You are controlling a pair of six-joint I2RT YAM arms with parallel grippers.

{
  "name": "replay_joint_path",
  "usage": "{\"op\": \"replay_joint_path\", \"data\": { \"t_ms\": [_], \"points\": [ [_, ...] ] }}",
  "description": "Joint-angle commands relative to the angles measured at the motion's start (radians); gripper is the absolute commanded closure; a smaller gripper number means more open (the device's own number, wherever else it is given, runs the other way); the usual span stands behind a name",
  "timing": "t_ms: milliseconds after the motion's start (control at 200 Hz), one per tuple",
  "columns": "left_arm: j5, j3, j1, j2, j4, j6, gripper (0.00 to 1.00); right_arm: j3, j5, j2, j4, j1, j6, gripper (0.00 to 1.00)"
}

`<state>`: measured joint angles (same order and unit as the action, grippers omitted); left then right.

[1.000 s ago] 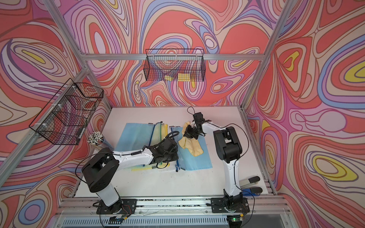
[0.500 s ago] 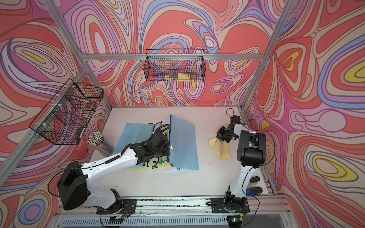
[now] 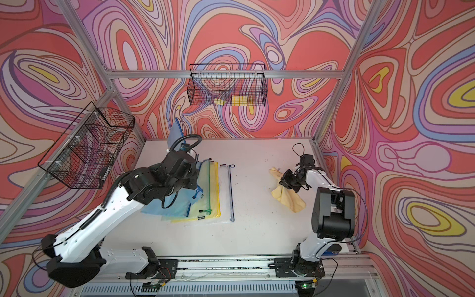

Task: Wipe the document bag
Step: Adjust the document bag at the center of the board.

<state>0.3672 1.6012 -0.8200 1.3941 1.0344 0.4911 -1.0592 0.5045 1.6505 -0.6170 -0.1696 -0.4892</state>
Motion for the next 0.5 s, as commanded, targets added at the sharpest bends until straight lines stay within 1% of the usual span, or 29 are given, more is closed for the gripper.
{"op": "replay_joint_path", "data": {
  "t_ms": [0,140,205,331,496],
  "points": [
    [-0.121,0.061,-0.033,0.251,0.099,-0.074,1.0,0.022,-0.023,-0.09,-0.047,0.001,0.026,1.0],
    [-0.136,0.225,-0.144,0.516,0.102,-0.101,1.0,0.011,-0.084,-0.208,-0.145,-0.002,0.052,1.0],
    [-0.203,0.295,-0.179,0.6,0.082,-0.11,1.0,-0.011,-0.141,-0.274,-0.21,-0.002,0.066,1.0],
    [-0.357,0.335,-0.207,0.686,-0.024,-0.093,1.0,-0.076,-0.247,-0.38,-0.339,-0.003,0.094,1.0],
    [-0.485,0.323,-0.225,0.741,-0.156,-0.062,1.0,-0.136,-0.325,-0.478,-0.452,-0.004,0.119,1.0]
  ]
}}
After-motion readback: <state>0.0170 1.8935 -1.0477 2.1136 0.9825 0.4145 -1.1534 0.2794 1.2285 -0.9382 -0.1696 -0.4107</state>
